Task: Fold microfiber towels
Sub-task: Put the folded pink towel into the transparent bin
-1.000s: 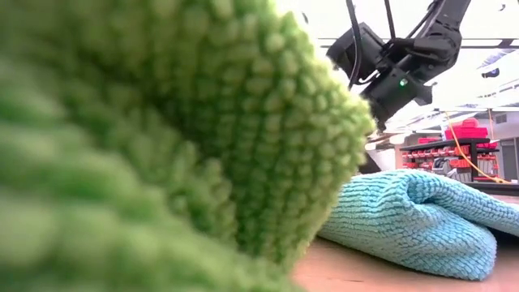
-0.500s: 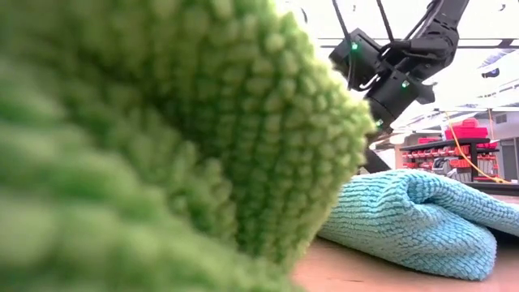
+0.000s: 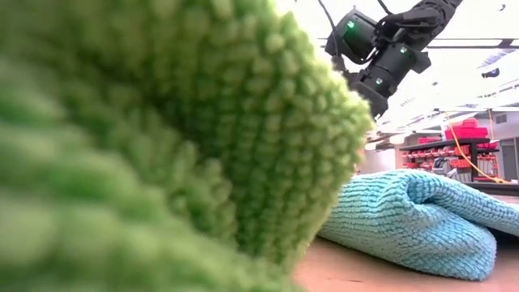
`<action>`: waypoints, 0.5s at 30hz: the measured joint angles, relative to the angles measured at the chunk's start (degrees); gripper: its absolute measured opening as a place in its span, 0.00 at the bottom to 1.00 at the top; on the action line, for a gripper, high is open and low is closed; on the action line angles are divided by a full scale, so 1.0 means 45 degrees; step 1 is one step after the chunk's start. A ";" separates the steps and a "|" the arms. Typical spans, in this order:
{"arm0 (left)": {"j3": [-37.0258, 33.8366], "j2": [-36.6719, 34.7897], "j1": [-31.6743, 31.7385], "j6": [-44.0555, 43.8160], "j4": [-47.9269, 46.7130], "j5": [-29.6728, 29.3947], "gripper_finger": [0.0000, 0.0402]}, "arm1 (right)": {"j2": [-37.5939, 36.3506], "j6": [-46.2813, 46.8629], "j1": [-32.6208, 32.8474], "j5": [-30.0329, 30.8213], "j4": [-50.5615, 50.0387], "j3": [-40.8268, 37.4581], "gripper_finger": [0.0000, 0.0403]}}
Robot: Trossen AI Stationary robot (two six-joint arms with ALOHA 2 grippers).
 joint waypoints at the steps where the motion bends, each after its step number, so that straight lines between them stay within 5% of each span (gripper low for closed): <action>1: 0.0000 0.0000 -0.0003 -0.0209 0.0082 0.0008 0.72 | -0.0046 0.0297 -0.0075 -0.0123 -0.0088 0.0004 0.13; 15: -0.0004 0.0000 0.0214 -0.1233 0.3661 0.0011 0.82 | -0.1400 0.1685 -0.0088 -0.0818 -0.0427 0.0000 0.13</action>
